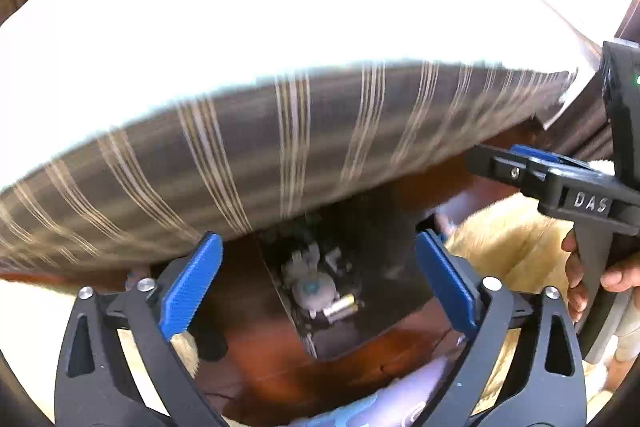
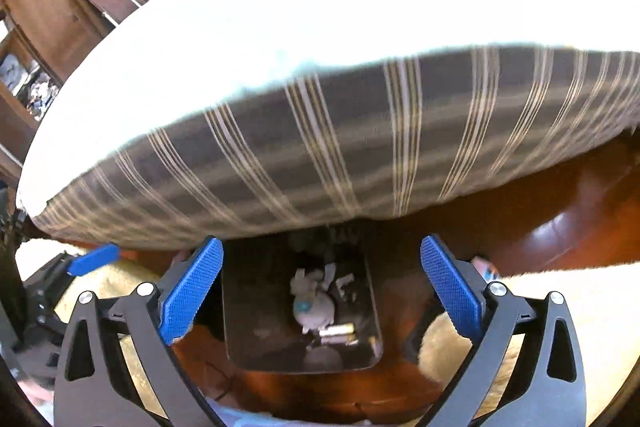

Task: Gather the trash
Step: 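Raise both open tools back above the bed, then grasp the white yarn ball with the right tool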

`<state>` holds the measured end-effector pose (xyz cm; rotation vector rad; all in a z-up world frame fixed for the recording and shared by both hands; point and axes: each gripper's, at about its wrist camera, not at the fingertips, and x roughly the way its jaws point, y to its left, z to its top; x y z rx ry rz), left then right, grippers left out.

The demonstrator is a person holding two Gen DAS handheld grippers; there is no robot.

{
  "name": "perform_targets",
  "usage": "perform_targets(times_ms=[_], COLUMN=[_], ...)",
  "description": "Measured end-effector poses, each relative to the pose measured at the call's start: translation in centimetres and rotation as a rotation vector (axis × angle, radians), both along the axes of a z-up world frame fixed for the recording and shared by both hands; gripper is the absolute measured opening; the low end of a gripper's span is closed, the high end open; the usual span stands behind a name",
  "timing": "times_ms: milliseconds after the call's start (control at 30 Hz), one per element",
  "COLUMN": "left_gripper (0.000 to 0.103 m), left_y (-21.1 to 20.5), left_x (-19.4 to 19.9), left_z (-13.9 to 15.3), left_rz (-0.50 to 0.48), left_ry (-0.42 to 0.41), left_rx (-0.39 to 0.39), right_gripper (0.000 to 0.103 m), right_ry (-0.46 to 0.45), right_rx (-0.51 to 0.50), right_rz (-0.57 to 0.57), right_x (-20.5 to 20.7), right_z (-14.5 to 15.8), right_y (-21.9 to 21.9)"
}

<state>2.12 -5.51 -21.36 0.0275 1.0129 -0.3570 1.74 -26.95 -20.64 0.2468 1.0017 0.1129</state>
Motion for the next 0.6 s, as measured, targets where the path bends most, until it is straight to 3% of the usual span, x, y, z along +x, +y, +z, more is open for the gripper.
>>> perform_targets(times_ms=[300, 600], left_gripper=[0.095, 0.095], left_y=[1.5, 3.0], left_x=[1.5, 6.4], left_z=[6.4, 9.8], left_rz=[0.037, 0.087], left_ry=[-0.130, -0.226], left_rx=[-0.022, 0.049], right_gripper=[0.100, 0.099], right_ry=[-0.173, -0.229], right_rx=[-0.013, 0.015], right_rz=[0.015, 0.068], right_x=[1.5, 8.7], right_z=[7.5, 10.3], right_y=[-0.6, 1.4])
